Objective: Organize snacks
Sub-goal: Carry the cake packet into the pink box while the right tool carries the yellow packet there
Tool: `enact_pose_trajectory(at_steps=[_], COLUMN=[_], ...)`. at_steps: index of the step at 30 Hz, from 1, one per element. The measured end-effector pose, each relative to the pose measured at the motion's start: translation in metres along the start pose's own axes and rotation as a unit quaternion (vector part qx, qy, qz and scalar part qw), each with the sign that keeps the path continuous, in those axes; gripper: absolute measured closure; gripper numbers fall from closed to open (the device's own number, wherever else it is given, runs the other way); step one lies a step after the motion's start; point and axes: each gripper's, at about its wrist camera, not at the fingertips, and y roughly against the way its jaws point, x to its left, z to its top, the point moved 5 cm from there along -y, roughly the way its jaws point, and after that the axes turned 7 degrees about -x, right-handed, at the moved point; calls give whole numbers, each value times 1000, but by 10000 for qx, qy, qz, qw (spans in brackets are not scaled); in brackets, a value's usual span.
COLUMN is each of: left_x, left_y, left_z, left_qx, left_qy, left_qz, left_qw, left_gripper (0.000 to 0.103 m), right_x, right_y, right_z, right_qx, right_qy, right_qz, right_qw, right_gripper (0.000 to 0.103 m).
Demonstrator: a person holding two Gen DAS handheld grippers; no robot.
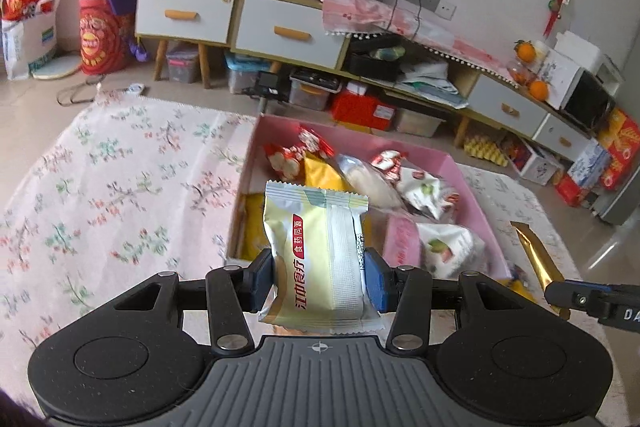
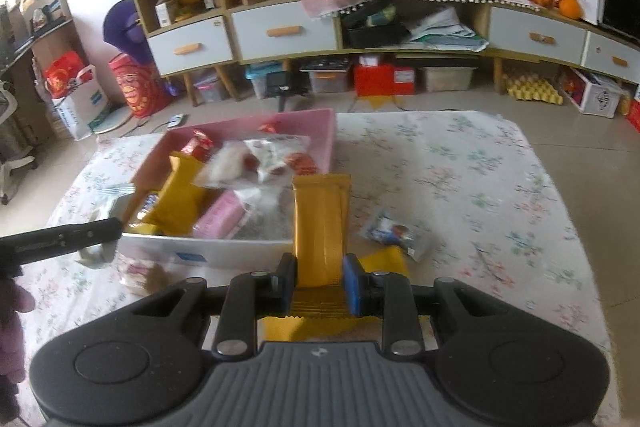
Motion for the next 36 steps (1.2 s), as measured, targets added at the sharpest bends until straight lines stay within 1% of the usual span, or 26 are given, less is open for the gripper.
enact_pose_trajectory(at_steps=[3,6,12,15,21,24,30,36], left_x=[1,5,15,15,13,13,11,11], left_y=[-7,-20,-43,-52,-73,-82,-95,-103], left_z=[0,4,11,14,15,17,22,25], left_qx=[87,141,214,235,339,316,235,183], left_qy=[-160,-245,-155,-168,-268,-262,-403,-393], left_qz=[95,204,383,425,499,487,504,511], left_qw=[9998,9994,9989,9987,9978,9980,9976,9978], left_gripper=[58,58,58,58,58,58,58,58], right_x=[8,16,17,15,8,4,4,3], right_y=[-10,-22,-37,-43,-53,-56,-64,-67], right_z=[7,17,28,29,25,24,26,26], right_qx=[22,-63,-174,-219,-218,-249,-375,-488], right_qy=[-68,-172,-672,-713,-716,-778,-816,-814], right_qz=[214,405,778,847,805,814,764,662], right_qw=[9997,9990,9945,9936,9939,9933,9930,9933], right_gripper=[92,92,92,92,92,93,92,92])
